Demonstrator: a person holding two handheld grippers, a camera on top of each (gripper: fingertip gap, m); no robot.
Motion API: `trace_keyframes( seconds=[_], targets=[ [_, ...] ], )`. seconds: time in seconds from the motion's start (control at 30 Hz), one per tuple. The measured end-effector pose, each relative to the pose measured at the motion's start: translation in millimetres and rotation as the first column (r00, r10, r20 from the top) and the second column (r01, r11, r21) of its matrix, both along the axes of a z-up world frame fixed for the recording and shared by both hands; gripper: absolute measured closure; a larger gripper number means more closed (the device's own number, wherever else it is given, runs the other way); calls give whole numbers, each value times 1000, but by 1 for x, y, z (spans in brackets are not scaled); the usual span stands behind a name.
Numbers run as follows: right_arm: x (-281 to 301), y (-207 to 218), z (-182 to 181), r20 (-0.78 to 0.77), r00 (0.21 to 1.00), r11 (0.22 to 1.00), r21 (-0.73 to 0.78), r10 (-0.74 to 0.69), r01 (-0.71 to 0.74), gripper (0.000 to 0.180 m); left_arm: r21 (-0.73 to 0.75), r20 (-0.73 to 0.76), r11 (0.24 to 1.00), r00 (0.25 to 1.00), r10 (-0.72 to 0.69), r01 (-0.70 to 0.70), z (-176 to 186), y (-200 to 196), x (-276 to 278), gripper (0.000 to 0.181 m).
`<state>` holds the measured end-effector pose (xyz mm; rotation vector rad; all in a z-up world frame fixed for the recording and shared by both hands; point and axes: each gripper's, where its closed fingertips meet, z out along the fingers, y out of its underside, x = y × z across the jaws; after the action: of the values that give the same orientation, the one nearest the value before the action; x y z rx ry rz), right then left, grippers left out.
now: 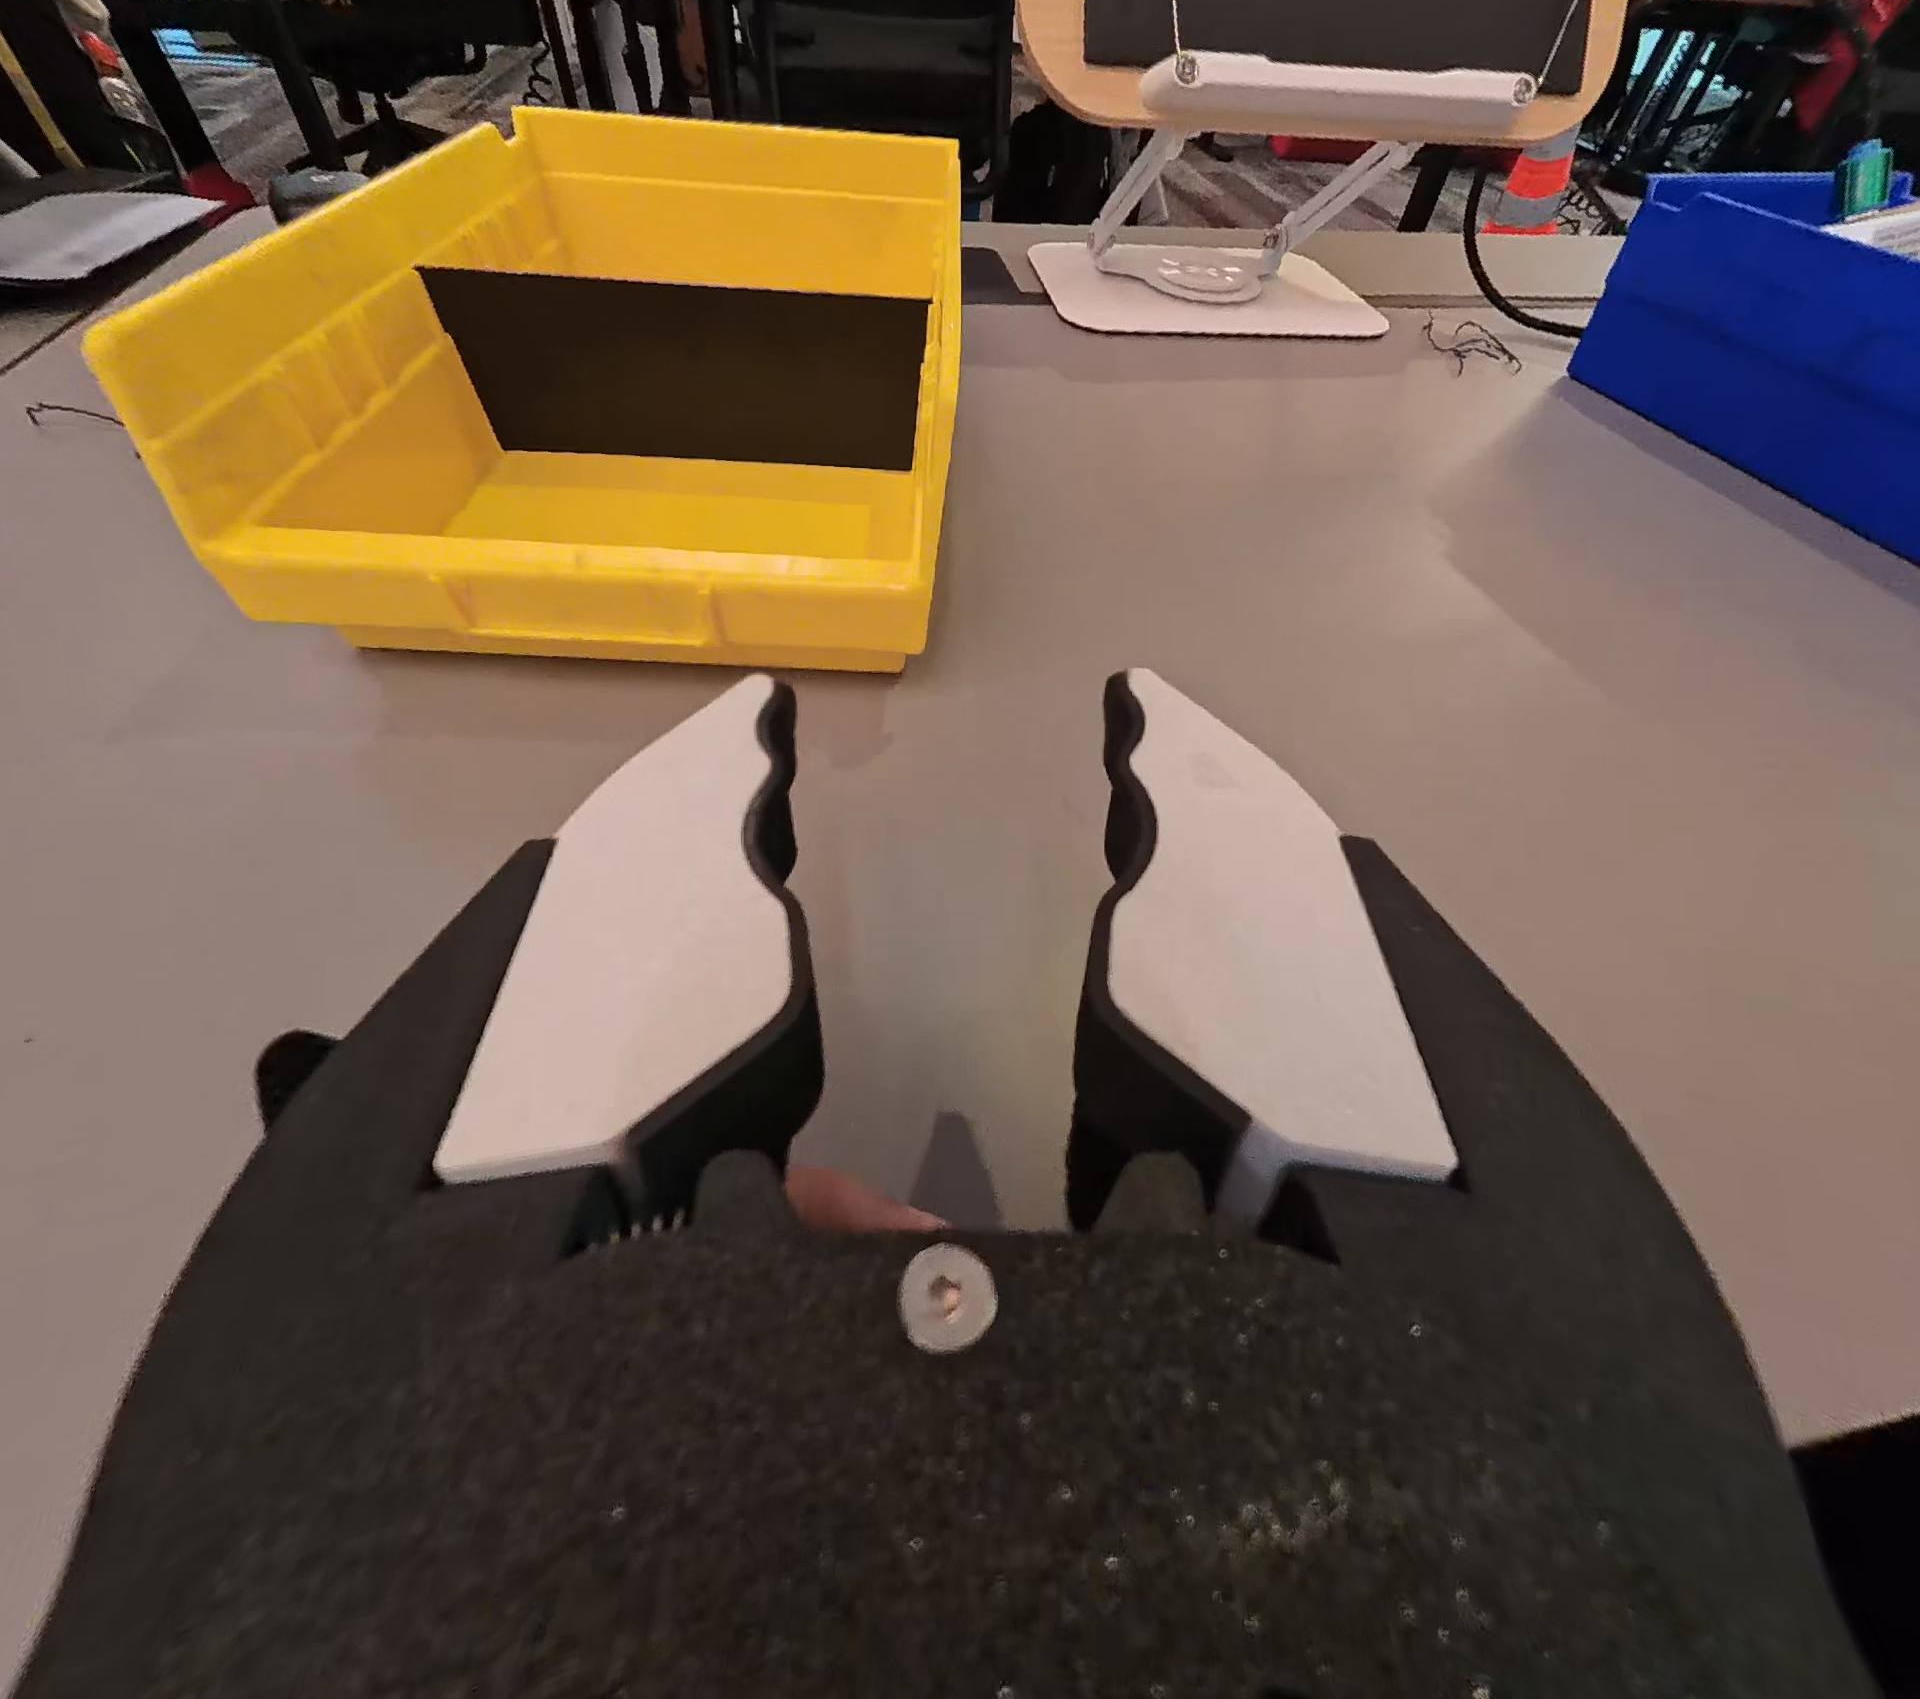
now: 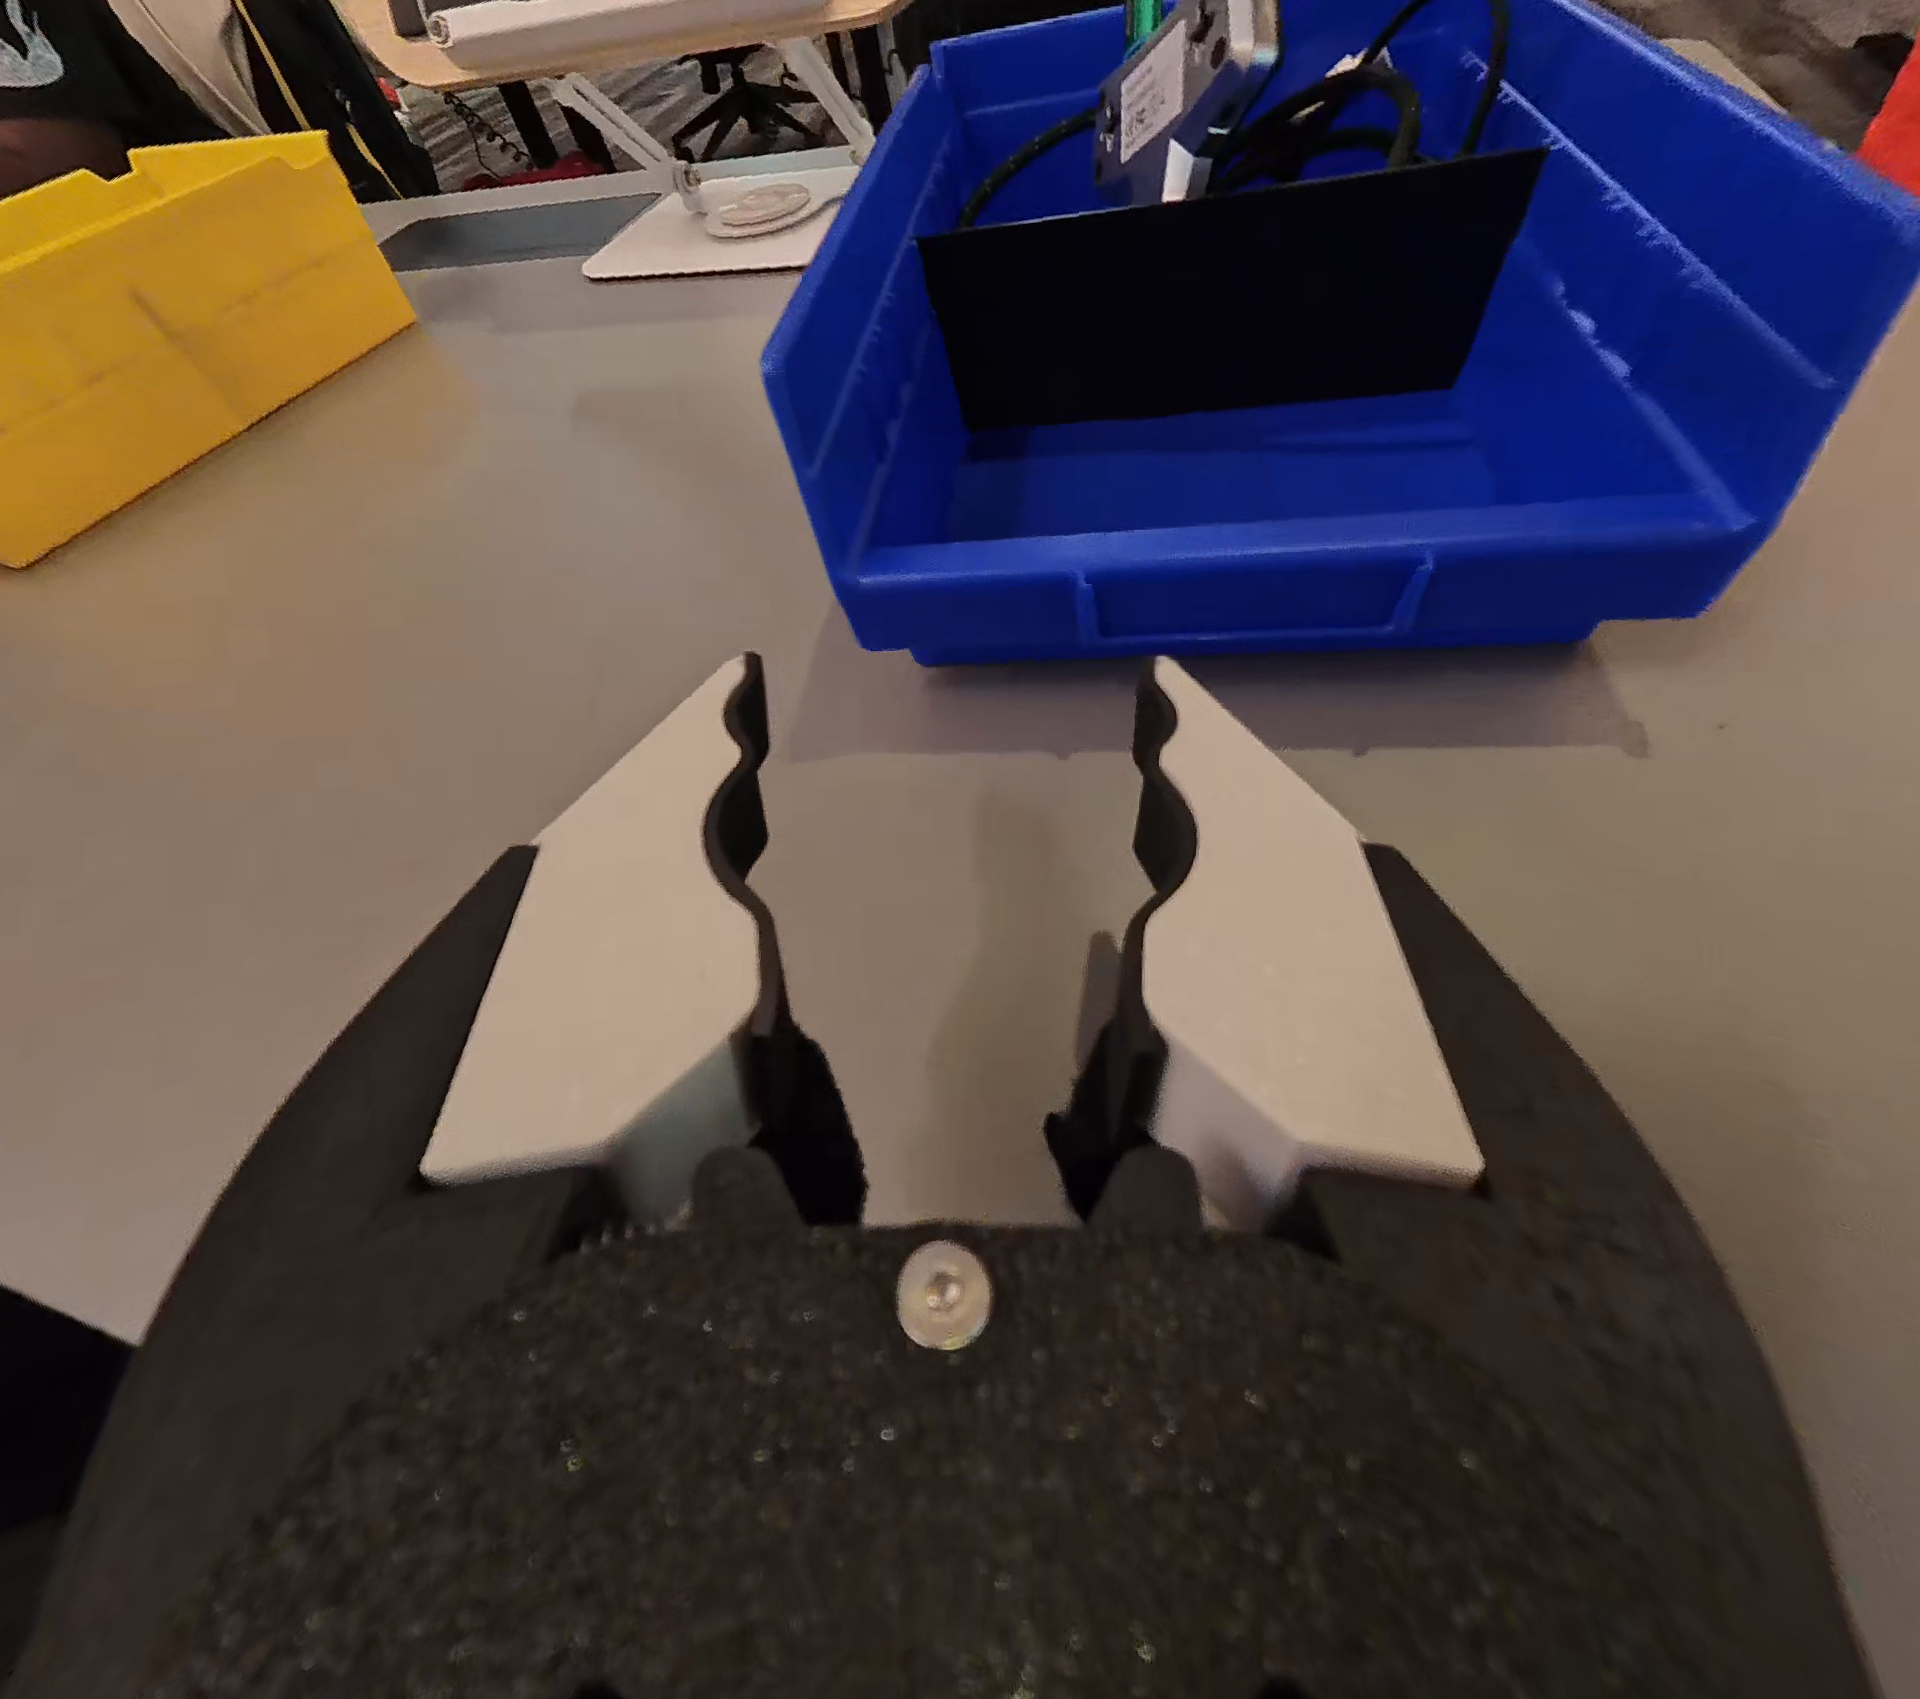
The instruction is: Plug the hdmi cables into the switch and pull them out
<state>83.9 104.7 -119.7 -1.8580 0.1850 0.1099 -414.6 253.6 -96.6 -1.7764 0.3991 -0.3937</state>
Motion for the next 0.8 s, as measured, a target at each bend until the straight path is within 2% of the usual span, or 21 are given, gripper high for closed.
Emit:
trace_keyframes(
  seconds=[0.17,0.27,0.37,0.47,0.57,0.63,0.73,0.8],
  targets=[
    [-21,39,-2,63,997,999,-8,54,-54,108,2,4,1000,1000,-23,23,-1,3,9,119],
    [-37,68,-13,104,990,994,-71,94,-87,102,-28,-37,999,998,-42,41,-10,1,15,115],
    [-40,86,-18,180,980,988,-143,87,-61,102,-3,-80,998,995,-56,56,-9,-2,18,117],
    [-42,100,-11,179,980,990,-130,81,-58,101,-16,-131,996,988,-87,86,-15,-6,26,115],
    [-58,107,-13,121,982,979,-158,145,-126,104,-67,-139,989,981,-138,130,-24,-14,41,116],
    [-77,103,-12,89,969,961,-178,229,-211,99,-94,-136,980,973,-189,177,-27,-26,61,116],
    [-112,84,4,43,930,927,-110,365,-358,109,-121,-139,944,937,-321,306,-30,-56,121,114],
    [-106,75,28,103,945,950,-21,311,-310,108,-129,-144,909,900,-412,396,-26,-79,174,112]
  ],
)
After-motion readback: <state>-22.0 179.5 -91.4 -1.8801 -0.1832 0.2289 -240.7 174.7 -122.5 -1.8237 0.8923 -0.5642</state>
